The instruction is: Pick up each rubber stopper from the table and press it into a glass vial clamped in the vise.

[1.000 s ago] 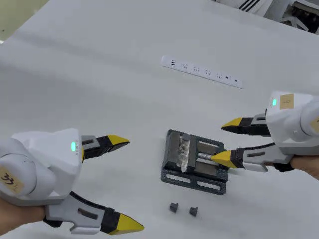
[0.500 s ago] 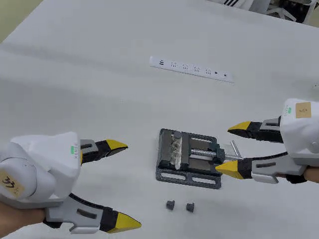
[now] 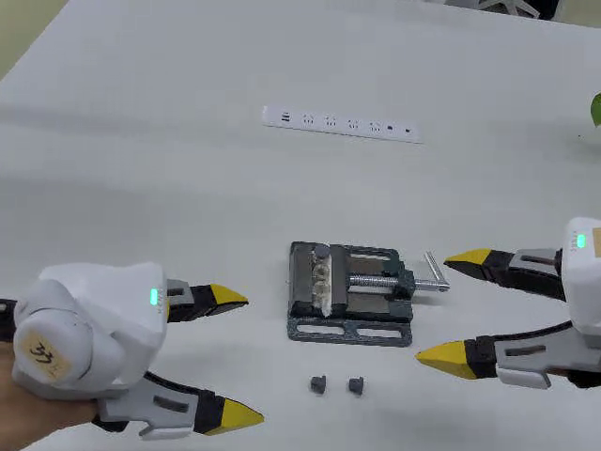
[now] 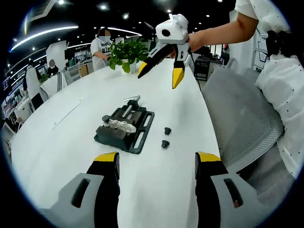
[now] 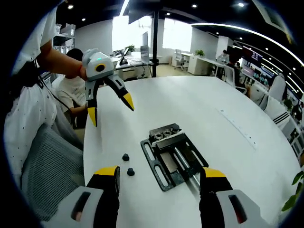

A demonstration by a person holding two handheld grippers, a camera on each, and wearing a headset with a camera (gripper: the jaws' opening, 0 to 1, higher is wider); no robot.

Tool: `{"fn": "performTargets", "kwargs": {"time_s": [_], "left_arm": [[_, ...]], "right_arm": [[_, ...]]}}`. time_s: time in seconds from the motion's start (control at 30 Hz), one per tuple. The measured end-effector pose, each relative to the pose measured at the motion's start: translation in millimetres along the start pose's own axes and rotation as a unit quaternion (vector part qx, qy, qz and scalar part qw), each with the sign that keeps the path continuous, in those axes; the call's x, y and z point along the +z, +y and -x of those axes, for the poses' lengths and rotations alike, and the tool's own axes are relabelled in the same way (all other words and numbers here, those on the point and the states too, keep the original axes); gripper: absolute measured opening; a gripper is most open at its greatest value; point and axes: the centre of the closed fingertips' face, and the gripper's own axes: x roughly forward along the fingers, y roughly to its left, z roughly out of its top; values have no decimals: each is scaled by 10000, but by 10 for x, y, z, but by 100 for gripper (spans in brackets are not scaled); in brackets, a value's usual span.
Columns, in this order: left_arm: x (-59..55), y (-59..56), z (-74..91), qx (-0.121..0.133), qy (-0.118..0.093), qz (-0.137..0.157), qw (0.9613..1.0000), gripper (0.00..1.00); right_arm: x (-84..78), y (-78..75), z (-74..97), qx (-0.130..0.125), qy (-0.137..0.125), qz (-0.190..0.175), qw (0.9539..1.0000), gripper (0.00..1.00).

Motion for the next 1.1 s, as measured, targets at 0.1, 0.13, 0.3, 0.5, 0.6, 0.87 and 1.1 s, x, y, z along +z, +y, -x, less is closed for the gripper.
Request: {"fn": "performTargets", "kwargs": {"time_s": [0.1, 0.13, 0.3, 0.5, 0.6, 0.87, 1.1], "left_arm": [[-41, -30, -55, -132, 159, -55, 9998, 56], [-50, -42, -81, -185, 208, -119, 9995, 55], [-79, -81, -194, -400, 442, -329, 9977, 48], [-94, -54, -344, -503, 662, -558, 9950, 36], [-110, -77, -430, -617, 772, -680, 9928, 32], [-204, -154, -636, -837, 1027, -784, 9881, 23], [-282, -140, -780, -868, 1241, -841, 9849, 20]], "right_arm": [[-88, 22, 40, -6, -30, -78, 10000, 68], [-113, 40, 51, -9, -56, -117, 9999, 69], [-226, 112, 82, -4, -128, -273, 9995, 72], [-303, 170, 122, -63, -242, -429, 9988, 73], [-339, 201, 144, -76, -312, -504, 9982, 75], [-438, 271, 179, -24, -406, -574, 9975, 75], [-495, 319, 186, 11, -454, -661, 9968, 75]]}}
